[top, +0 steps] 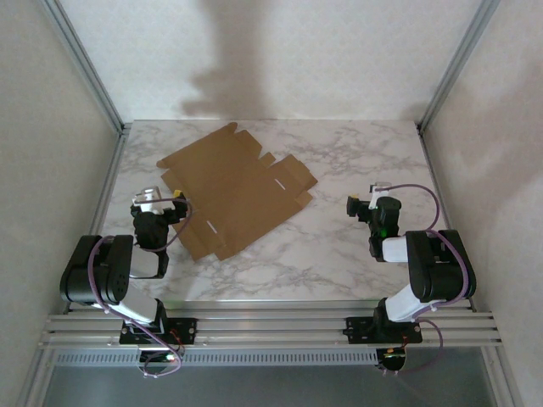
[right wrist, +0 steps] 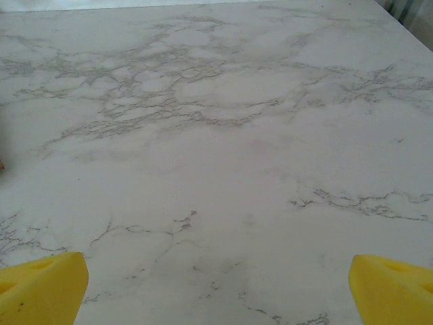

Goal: Fold the paper box

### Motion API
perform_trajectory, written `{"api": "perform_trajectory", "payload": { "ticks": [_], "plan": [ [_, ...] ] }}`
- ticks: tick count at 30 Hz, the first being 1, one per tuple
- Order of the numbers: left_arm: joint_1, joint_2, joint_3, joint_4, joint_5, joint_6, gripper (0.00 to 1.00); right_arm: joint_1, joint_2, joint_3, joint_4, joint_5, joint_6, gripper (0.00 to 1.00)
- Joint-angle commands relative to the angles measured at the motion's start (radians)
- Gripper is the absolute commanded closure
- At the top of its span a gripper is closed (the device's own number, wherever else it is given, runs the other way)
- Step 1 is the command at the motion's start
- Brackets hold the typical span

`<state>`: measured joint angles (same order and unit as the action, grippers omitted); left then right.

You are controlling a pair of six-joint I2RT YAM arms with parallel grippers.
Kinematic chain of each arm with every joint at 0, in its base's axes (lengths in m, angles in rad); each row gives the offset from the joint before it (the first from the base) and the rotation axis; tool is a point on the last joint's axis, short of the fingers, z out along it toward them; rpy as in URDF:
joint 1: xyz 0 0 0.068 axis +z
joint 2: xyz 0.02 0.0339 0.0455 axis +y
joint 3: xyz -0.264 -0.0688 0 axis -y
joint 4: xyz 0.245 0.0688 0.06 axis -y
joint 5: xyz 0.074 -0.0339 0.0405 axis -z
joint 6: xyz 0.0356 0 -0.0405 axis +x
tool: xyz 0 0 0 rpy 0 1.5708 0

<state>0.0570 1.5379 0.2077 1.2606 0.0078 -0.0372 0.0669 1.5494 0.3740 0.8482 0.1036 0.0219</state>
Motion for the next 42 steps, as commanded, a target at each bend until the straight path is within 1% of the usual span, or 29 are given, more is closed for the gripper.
{"api": "perform_trajectory", "payload": {
  "ticks": [1,9,11,12,15,17,18,20,21,24,27,31,33,34,36,37,38,40,42],
  "plan": [
    [0.006,0.0,0.013,0.042,0.011,-0.009,0.01,0.002,-0.003,0.017,0.003,-0.004,0.003,0.01],
    [0.005,-0.003,0.01,0.048,0.007,-0.01,0.01,0.002,-0.005,0.014,0.007,-0.01,0.0,0.01],
    [-0.002,-0.036,0.023,0.002,-0.007,-0.005,0.01,0.003,-0.028,0.009,0.004,-0.043,-0.016,0.01],
    [-0.007,-0.061,0.034,-0.04,-0.016,-0.002,0.01,0.005,-0.049,0.014,-0.023,-0.043,-0.018,0.01],
    [-0.024,-0.16,0.12,-0.293,-0.064,-0.026,0.01,0.023,-0.148,0.089,-0.223,-0.007,-0.016,0.01],
    [-0.039,-0.209,0.18,-0.445,-0.082,-0.074,0.01,0.043,-0.209,0.135,-0.357,0.01,-0.005,0.01],
    [-0.048,-0.225,0.203,-0.496,-0.092,-0.099,0.01,0.052,-0.232,0.153,-0.401,0.023,0.007,0.01],
    [-0.088,-0.253,0.267,-0.631,-0.137,-0.152,0.01,0.087,-0.27,0.198,-0.518,0.023,0.038,0.01],
    [-0.1,-0.258,0.295,-0.682,-0.135,-0.18,0.01,0.103,-0.278,0.214,-0.57,0.024,0.053,0.01],
    [-0.135,-0.243,0.387,-0.82,-0.091,-0.277,0.01,0.159,-0.28,0.299,-0.71,-0.01,0.128,0.01],
    [-0.158,-0.185,0.484,-0.912,0.016,-0.341,0.01,0.236,-0.253,0.36,-0.765,-0.041,0.196,0.01],
    [-0.169,-0.072,0.594,-1.021,0.157,-0.432,0.01,0.316,-0.15,0.432,-0.805,-0.042,0.329,0.01],
    [-0.172,-0.029,0.624,-1.04,0.223,-0.47,0.01,0.353,-0.085,0.512,-0.887,-0.027,0.395,0.01],
    [-0.172,-0.014,0.631,-1.042,0.237,-0.486,0.01,0.373,-0.049,0.554,-0.928,-0.045,0.421,0.01],
    [-0.175,0.006,0.643,-1.02,0.264,-0.483,0.01,0.417,-0.001,0.596,-0.935,-0.105,0.449,0.01],
    [-0.175,0.021,0.666,-1.032,0.266,-0.47,0.01,0.448,0.012,0.599,-0.919,-0.113,0.468,0.01],
    [-0.174,0.044,0.696,-1.058,0.265,-0.457,0.01,0.47,0.021,0.599,-0.902,-0.114,0.501,0.01],
    [-0.171,0.111,0.801,-1.149,0.276,-0.431,0.01,0.501,0.061,0.607,-0.864,-0.166,0.601,0.01],
    [-0.169,0.177,0.86,-1.169,0.307,-0.427,0.01,0.528,0.098,0.621,-0.845,-0.191,0.665,0.01]
  ]
}}
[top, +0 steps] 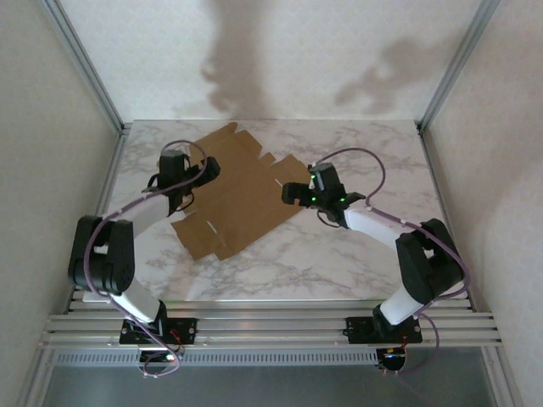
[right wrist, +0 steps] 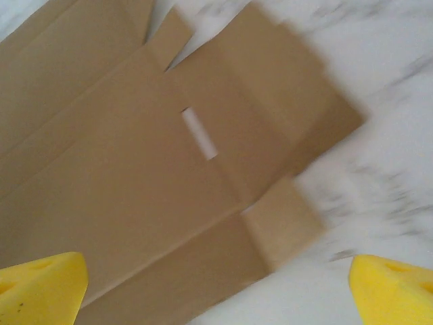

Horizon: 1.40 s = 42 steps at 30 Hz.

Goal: Fold the paper box

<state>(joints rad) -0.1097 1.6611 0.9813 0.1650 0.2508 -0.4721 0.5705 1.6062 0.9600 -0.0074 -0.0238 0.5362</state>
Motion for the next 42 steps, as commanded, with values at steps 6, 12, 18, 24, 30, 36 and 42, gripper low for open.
{"api": "perform_trajectory", "payload": {
  "ticks": [6,12,18,24,30,36,42],
  "plan": [
    [0.005,0.217,0.253,-0.161,0.1,0.0,0.01,0.145,0.169,0.151,-0.049,-0.056,0.276,0.01],
    [0.026,0.37,0.446,-0.307,0.101,0.039,0.01,0.278,0.298,0.287,-0.095,-0.039,0.343,0.01],
    [0.045,0.469,0.564,-0.408,0.124,0.054,0.01,0.375,0.385,0.424,-0.183,0.024,0.375,0.01],
    [0.049,0.522,0.653,-0.52,0.084,0.053,0.01,0.415,0.421,0.456,-0.192,0.012,0.401,0.01],
    [0.049,0.559,0.686,-0.575,0.054,0.045,0.01,0.435,0.437,0.46,-0.215,0.0,0.42,0.01],
    [0.047,0.55,0.654,-0.579,0.062,0.05,0.01,0.434,0.42,0.402,-0.213,0.007,0.447,0.01],
    [0.04,0.454,0.488,-0.523,0.09,0.032,0.01,0.368,0.376,0.271,-0.146,-0.021,0.493,0.01]
  ]
}}
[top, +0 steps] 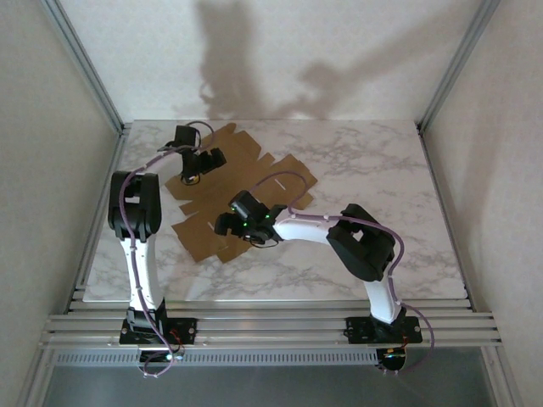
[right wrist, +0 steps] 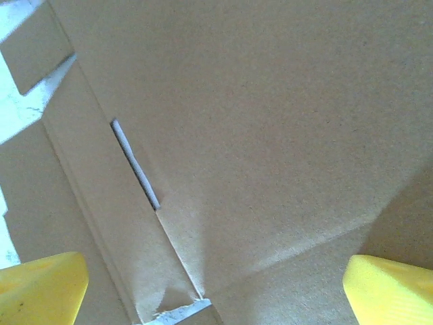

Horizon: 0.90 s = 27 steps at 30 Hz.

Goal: Fold the paper box

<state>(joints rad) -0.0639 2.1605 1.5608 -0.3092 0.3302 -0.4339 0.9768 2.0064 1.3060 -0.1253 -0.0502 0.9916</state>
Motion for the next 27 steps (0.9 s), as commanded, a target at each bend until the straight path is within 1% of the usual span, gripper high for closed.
{"api": "perform_trajectory", "payload": {
  "ticks": [1,4,9,12,18,20,22,27],
  "plan": [
    [-0.009,-0.073,-0.134,-0.031,0.016,-0.013,0.01,-0.053,-0.043,-0.091,-0.043,0.023,0.027,0.01],
    [-0.028,-0.156,-0.265,0.031,0.056,-0.048,0.01,-0.108,-0.09,-0.154,-0.059,0.029,0.006,0.01],
    [-0.092,-0.287,-0.489,0.165,0.158,-0.13,0.01,-0.218,-0.158,-0.217,-0.107,0.059,-0.054,0.01],
    [-0.144,-0.353,-0.585,0.219,0.17,-0.179,0.01,-0.301,-0.184,-0.22,-0.132,0.068,-0.101,0.01],
    [-0.287,-0.437,-0.675,0.255,0.158,-0.243,0.01,-0.435,-0.17,-0.16,-0.178,0.062,-0.185,0.01],
    [-0.332,-0.469,-0.715,0.299,0.168,-0.287,0.01,-0.481,-0.151,-0.125,-0.182,0.05,-0.208,0.01],
    [-0.383,-0.494,-0.749,0.355,0.192,-0.328,0.01,-0.525,-0.12,-0.088,-0.176,0.013,-0.227,0.01],
    [-0.529,-0.512,-0.761,0.435,0.193,-0.398,0.01,-0.586,-0.051,0.019,-0.181,-0.032,-0.26,0.01]
  ]
}}
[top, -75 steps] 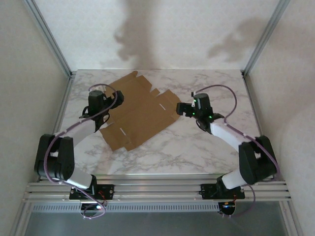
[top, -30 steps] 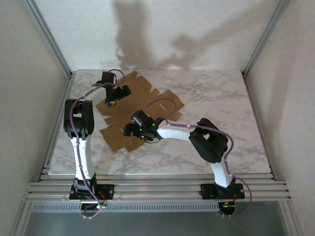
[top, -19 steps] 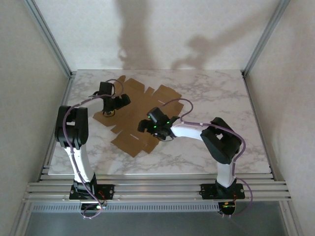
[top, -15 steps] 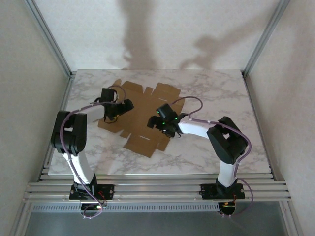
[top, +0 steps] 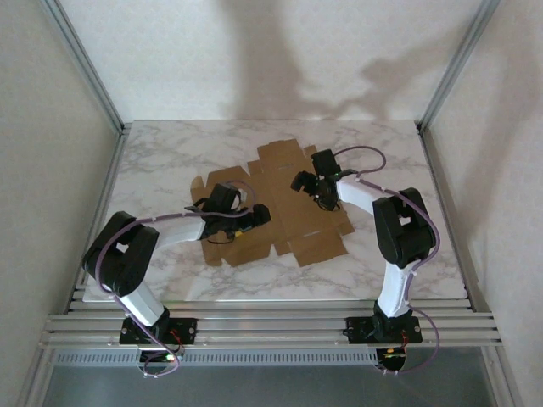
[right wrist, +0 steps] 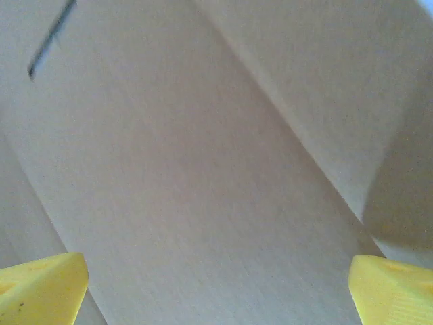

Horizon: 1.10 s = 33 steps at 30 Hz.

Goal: Fold the paper box

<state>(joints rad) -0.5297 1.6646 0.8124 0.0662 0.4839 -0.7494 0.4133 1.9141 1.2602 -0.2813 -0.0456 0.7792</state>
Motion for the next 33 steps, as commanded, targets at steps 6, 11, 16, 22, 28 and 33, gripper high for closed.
{"api": "perform_trajectory", "payload": {
  "ticks": [6,11,16,22,28,33],
  "plan": [
    [-0.183,-0.004,0.048,0.16,0.058,-0.122,0.01,-0.041,0.091,0.216,-0.045,-0.092,-0.099,0.01],
    [-0.144,-0.066,0.128,0.055,0.006,-0.001,0.01,-0.041,0.002,0.177,-0.074,-0.086,-0.137,0.01],
    [-0.043,-0.039,0.241,-0.173,-0.03,0.159,0.01,-0.038,-0.131,-0.01,-0.048,-0.093,-0.091,0.01],
    [0.081,-0.01,0.262,-0.238,-0.02,0.283,0.01,-0.036,-0.28,-0.205,-0.039,-0.069,-0.046,0.01],
    [0.129,0.091,0.337,-0.314,-0.079,0.377,0.01,-0.034,-0.359,-0.338,-0.018,-0.049,0.003,0.01],
    [0.131,0.145,0.356,-0.352,-0.152,0.414,0.01,-0.034,-0.336,-0.371,0.017,-0.064,0.02,0.01]
  ]
}}
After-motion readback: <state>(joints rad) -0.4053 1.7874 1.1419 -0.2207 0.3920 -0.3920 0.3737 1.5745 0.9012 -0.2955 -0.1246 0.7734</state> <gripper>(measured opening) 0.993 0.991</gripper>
